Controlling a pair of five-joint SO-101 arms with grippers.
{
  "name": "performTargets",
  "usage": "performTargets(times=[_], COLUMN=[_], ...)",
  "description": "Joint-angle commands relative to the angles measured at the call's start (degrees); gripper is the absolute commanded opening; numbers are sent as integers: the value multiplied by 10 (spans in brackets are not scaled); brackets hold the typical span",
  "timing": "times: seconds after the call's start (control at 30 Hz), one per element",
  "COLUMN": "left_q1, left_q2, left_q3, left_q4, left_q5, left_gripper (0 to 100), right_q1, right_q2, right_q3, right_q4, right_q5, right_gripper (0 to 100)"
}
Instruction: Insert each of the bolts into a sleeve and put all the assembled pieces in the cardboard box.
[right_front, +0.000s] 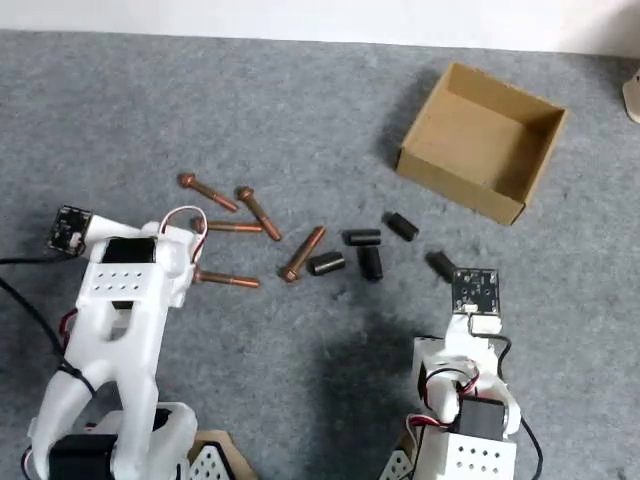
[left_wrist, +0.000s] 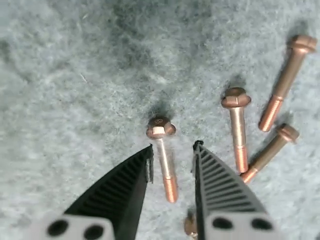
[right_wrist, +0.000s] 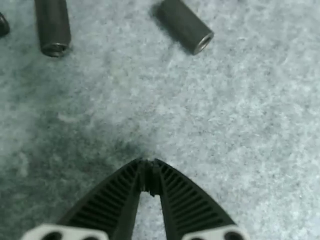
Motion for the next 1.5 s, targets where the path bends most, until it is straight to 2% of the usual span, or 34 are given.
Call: performTargets(times=[0.0, 0.23, 0.57, 0.77, 0.9, 1.07, 1.47], left_q1=[7, 19, 36, 35, 36, 57, 70], left_q2=[0, 17, 192, 240, 233, 195, 189], left_q3=[-3, -9, -121, -175, -186, -186, -215], left_q4=[-7, 22, 88, 93, 95, 135, 134], left_q5=[30, 69, 93, 120, 121, 120, 119], left_gripper=[144, 144, 144, 144, 144, 144, 144], right_q1=[-2, -2, -2, -2, -2, -2, -2], right_q2=[-7, -7, -7, -7, -7, -7, -7], right_q3=[65, 65, 65, 65, 65, 65, 65], right_q4=[0, 0, 0, 0, 0, 0, 0], right_q5=[1, 1, 1, 1, 1, 1, 1], right_gripper=[5, 5, 5, 5, 5, 5, 5])
